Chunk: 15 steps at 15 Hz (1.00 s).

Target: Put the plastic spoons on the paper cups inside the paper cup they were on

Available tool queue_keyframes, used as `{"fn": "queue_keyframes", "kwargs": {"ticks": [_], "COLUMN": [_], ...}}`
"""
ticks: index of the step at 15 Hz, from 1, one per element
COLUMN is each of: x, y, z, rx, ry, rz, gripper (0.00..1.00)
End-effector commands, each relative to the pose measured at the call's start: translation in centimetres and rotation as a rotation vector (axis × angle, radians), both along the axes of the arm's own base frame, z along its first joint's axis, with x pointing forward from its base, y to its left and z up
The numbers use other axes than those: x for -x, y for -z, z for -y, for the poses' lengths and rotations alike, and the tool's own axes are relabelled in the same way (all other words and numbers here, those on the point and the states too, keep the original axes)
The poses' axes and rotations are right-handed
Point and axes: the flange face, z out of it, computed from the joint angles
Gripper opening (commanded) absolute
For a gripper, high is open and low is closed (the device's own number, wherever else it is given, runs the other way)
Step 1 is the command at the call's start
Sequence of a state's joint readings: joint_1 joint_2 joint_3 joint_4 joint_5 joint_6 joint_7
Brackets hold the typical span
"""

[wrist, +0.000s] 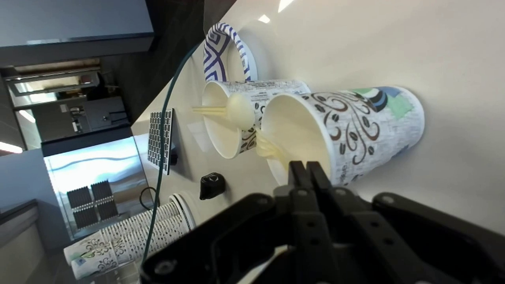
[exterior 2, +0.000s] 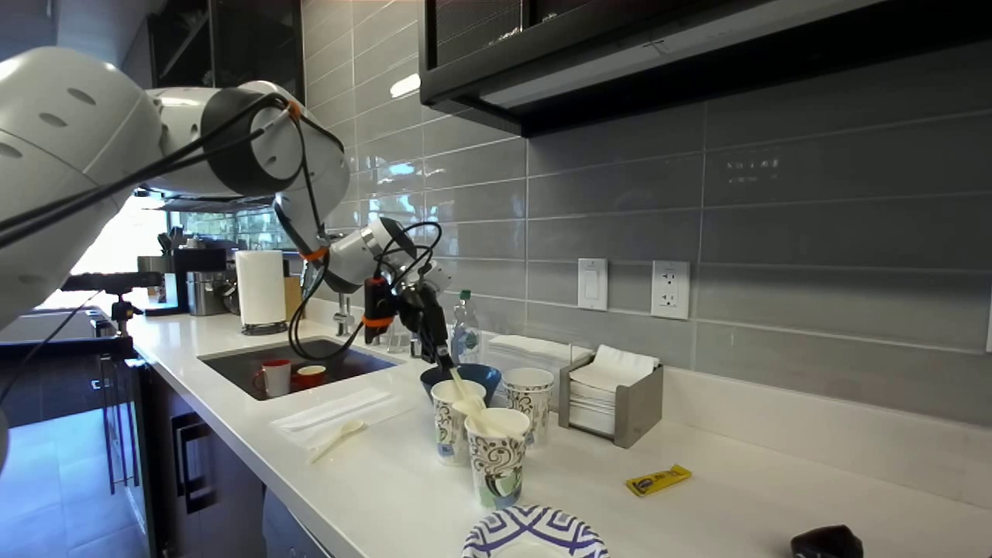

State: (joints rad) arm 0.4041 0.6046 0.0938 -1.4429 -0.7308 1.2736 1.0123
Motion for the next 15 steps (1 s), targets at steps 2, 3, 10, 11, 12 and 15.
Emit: {"fn": "queue_keyframes", "kwargs": {"ticks": [2, 3, 10, 11, 12, 15], "x": [-0.2, -0.1, 0.4, 0.5, 0.6, 0.6], "y": [-1.1, -1.3, -2.6, -2.9, -3.3, -4.0], "z": [-1.2, -1.4, -2.0, -2.0, -2.0, -2.1], "rx": [0.057, 0.067, 0.125, 0.132, 0.141, 0.156], "ry": [-0.011, -0.01, -0.017, -0.018, -0.019, -0.02], "rz": [-0.001, -0.002, 0.007, 0.013, 0.021, 0.042], "gripper": [0.01, 0.01, 0.01, 0.01, 0.01, 0.01]}}
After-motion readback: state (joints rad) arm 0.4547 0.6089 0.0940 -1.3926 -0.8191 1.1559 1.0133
